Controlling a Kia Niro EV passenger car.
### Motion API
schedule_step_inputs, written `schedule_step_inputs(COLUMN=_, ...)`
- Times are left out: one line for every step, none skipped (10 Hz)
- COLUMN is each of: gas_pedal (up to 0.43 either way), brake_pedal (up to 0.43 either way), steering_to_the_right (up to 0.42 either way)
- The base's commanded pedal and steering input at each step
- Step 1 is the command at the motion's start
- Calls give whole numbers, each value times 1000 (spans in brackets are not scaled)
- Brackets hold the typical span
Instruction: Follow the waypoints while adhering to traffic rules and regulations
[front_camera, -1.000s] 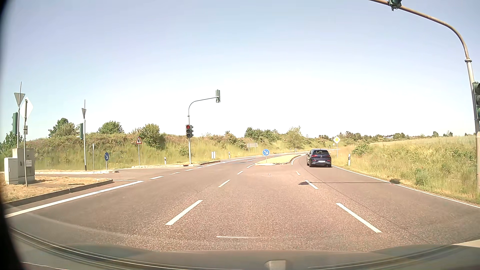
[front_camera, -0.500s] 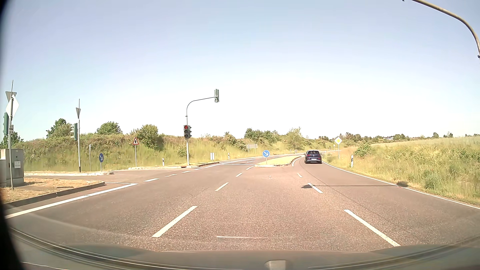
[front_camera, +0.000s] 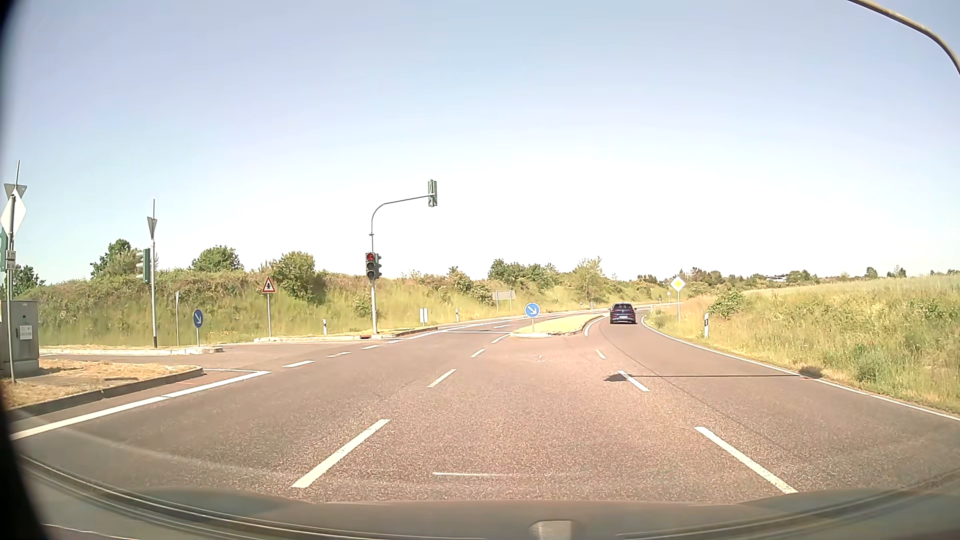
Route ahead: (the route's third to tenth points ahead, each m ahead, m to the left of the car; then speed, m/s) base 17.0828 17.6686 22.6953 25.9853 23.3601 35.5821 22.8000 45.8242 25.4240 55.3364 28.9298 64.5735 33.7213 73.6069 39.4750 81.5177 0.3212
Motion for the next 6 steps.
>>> schedule_step_inputs(gas_pedal=0, brake_pedal=238, steering_to_the_right=4)
schedule_step_inputs(gas_pedal=0, brake_pedal=244, steering_to_the_right=4)
schedule_step_inputs(gas_pedal=0, brake_pedal=238, steering_to_the_right=4)
schedule_step_inputs(gas_pedal=0, brake_pedal=238, steering_to_the_right=5)
schedule_step_inputs(gas_pedal=0, brake_pedal=244, steering_to_the_right=4)
schedule_step_inputs(gas_pedal=0, brake_pedal=238, steering_to_the_right=4)
